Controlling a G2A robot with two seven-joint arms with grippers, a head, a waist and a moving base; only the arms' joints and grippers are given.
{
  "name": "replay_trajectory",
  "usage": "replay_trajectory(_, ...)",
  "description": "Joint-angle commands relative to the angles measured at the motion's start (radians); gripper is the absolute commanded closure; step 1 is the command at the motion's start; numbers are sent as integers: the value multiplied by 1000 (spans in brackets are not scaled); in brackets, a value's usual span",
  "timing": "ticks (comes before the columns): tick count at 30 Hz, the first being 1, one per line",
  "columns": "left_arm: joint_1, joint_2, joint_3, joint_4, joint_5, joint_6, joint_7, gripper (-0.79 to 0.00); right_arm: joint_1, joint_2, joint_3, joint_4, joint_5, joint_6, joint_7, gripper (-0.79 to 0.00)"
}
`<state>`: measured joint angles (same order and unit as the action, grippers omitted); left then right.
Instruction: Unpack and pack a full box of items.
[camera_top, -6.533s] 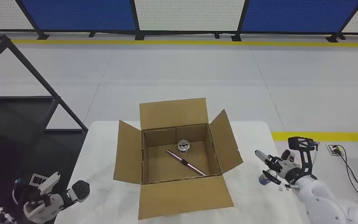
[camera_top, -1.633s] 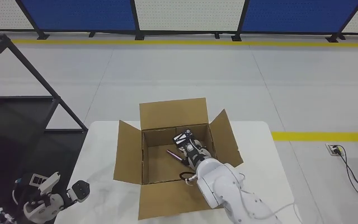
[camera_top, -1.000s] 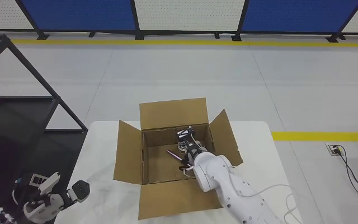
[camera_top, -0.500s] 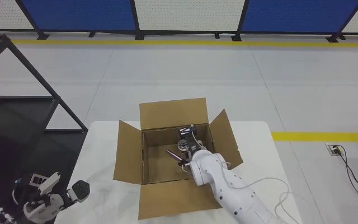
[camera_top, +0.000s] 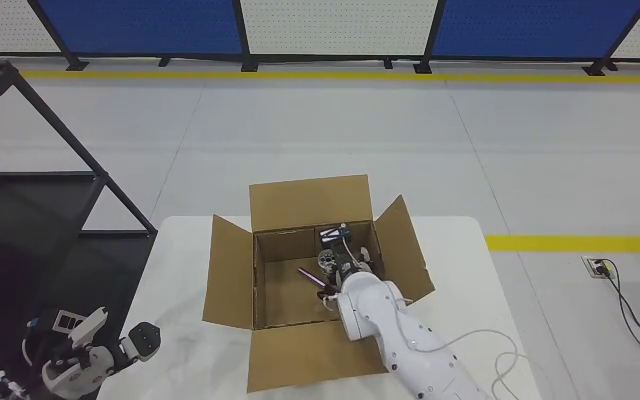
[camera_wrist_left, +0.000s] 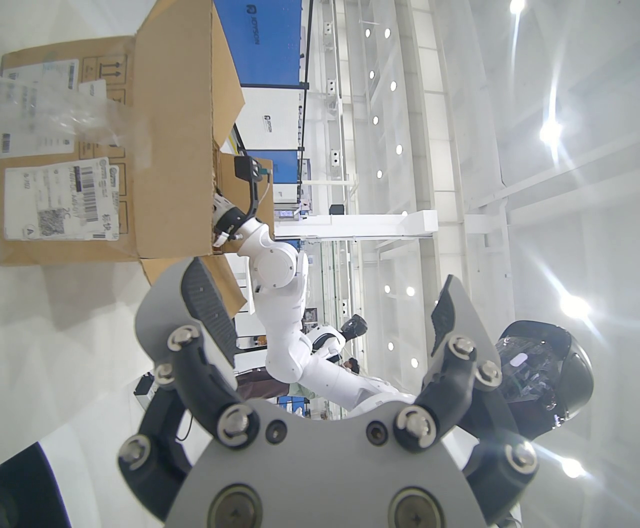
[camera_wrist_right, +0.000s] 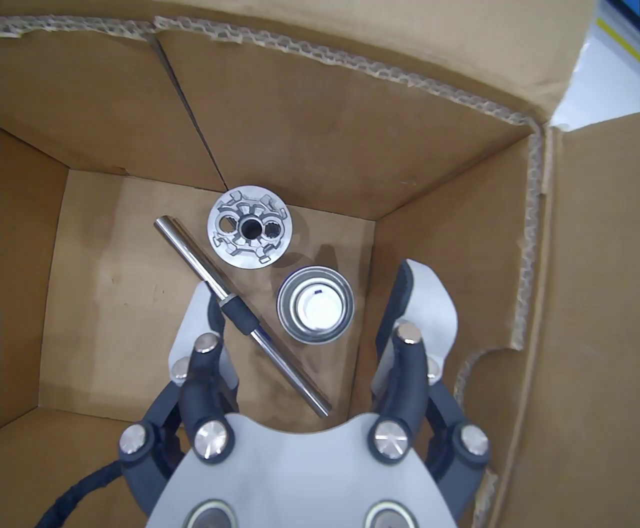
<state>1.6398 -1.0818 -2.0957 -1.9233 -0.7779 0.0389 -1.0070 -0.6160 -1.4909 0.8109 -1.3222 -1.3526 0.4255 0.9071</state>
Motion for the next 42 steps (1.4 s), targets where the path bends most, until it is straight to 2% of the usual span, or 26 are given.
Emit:
replay_trajectory(1, 0, 0, 0, 0, 0, 0, 0, -785, -45, 12, 23, -94, -42, -16, -2, -785)
replay_trajectory(5, 0, 0, 0, 0, 0, 0, 0, -785, -180, 49, 129, -362, -82, -117, -11, -785)
replay_trajectory(10, 0, 0, 0, 0, 0, 0, 0, -785, -366, 92, 311, -685, -37, -310, -29, -785)
replay_trajectory(14, 2, 0, 8, -17, 0, 1, 21, -785, -470, 114, 459, -848, 58, -445, -29, -785)
replay_trajectory(16, 1, 1, 9, -20, -9, 2, 15, -785, -506, 120, 535, -890, 126, -474, -38, -785)
replay_trajectory(19, -2, 4, 4, -17, -17, 0, -22, -785, -529, 124, 651, -891, 267, -466, -49, -785)
replay_trajectory(23, -5, 11, -16, 1, -23, -6, -108, -785, -513, 130, 791, -788, 535, -472, -17, -785)
replay_trajectory(28, 1, 25, -50, 39, 25, -22, -263, -785, -510, 131, 801, -773, 551, -470, -9, -785)
replay_trajectory(35, 1, 25, -50, 39, 25, -22, -263, -785, -510, 131, 801, -773, 551, -470, -9, -785)
replay_trajectory(38, 1, 25, -50, 39, 25, -22, -263, -785, -511, 130, 804, -730, 611, -454, -25, -785)
replay_trajectory(42, 4, 20, -47, 48, 54, -48, -106, -785, -468, 134, 827, -642, 743, -423, 22, -785)
